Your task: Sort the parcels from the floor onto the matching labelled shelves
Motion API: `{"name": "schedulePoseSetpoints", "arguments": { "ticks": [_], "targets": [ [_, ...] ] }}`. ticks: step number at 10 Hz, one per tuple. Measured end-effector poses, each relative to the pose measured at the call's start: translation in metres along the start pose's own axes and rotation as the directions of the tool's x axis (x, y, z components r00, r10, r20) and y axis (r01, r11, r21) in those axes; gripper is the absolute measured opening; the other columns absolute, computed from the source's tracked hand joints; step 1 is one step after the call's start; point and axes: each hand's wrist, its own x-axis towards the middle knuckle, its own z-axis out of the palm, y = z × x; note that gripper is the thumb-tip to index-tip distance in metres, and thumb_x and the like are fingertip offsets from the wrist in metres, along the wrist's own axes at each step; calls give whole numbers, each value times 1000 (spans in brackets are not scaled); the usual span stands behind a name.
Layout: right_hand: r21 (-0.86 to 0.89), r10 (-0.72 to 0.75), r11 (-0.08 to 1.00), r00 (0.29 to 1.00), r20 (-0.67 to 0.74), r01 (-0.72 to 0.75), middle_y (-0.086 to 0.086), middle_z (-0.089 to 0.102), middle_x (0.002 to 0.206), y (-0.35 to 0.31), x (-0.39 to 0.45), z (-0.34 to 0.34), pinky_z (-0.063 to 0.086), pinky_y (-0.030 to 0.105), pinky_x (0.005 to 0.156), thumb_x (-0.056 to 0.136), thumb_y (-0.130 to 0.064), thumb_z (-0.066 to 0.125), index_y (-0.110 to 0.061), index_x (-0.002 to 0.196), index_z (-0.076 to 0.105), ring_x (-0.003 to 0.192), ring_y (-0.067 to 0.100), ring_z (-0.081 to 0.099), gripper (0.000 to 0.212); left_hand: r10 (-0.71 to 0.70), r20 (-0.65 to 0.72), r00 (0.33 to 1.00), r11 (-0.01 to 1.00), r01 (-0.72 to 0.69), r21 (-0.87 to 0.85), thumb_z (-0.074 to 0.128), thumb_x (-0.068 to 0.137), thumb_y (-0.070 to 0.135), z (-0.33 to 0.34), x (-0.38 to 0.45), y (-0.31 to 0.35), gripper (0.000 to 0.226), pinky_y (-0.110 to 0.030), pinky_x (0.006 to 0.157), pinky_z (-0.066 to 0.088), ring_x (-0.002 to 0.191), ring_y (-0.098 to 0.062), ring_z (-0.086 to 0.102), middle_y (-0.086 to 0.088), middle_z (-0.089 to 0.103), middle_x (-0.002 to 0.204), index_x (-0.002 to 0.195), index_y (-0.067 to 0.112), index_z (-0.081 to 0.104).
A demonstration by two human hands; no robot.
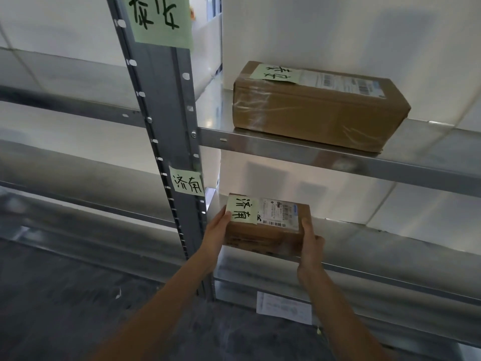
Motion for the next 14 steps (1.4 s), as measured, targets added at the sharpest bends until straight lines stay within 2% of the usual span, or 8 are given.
{"name": "schedulePoseSetpoints", "arguments": {
  "ticks": [2,4,6,7,9,10,12,14],
  "targets": [
    [-166,-119,978,991,65,128,8,56,124,6,31,9,46,27,80,104,-44,51,-10,143,41,94,15,58,52,15,9,1000,994,-16,109,36,107,28,7,50,0,44,-43,117,35,135,-30,48,-13,55,144,149,16,44],
    [-192,-81,975,987,137,107,13,53,143,19,59,19,45,44,109,108,-42,43,-11,153,34,126,29,54,56,27,-62,998,993,-20,114,36,108,22,18,86,-17,40,3,69,44,99,-9,58,-5,64,125,143,14,52],
    [-230,-75,968,990,116,101,16,56,144,31,80,23,45,40,108,108,-42,42,-10,152,37,126,29,56,55,-23,-70,997,996,29,87,30,109,24,25,102,-38,42,-41,114,39,129,-28,55,-15,60,137,144,10,49],
    [-224,-85,969,991,105,107,13,57,140,39,85,22,45,30,95,108,-41,43,-10,151,38,117,22,55,54,-8,-66,998,995,15,104,31,109,22,23,105,-47,42,-47,114,39,130,-31,54,-17,60,137,145,8,47],
    [-227,-118,964,989,87,135,7,56,128,48,88,21,42,10,71,109,-36,44,-6,150,38,108,18,57,51,54,-42,998,991,-48,122,29,109,23,23,105,-55,44,-49,113,41,130,-35,53,-21,58,139,145,3,43],
    [-252,-114,958,987,110,139,10,56,133,49,90,19,44,12,75,109,-37,43,-7,151,36,111,17,55,52,57,-62,996,991,-49,121,29,109,26,26,105,-58,41,-34,102,52,123,-29,58,-18,60,135,140,8,47],
    [-293,-70,951,993,91,94,18,46,157,33,91,16,38,40,116,108,-45,41,-8,159,26,139,32,48,64,186,-122,975,966,-159,203,27,107,40,20,93,-56,54,-42,113,41,135,-23,47,-11,46,151,156,19,27],
    [-319,-190,927,980,51,197,15,47,154,37,73,-16,42,39,111,106,-40,50,-7,153,36,134,26,50,59,384,4,923,723,-304,620,34,107,34,-28,25,-96,39,-35,103,48,122,-16,55,-4,57,134,138,21,52]
  ]
}}
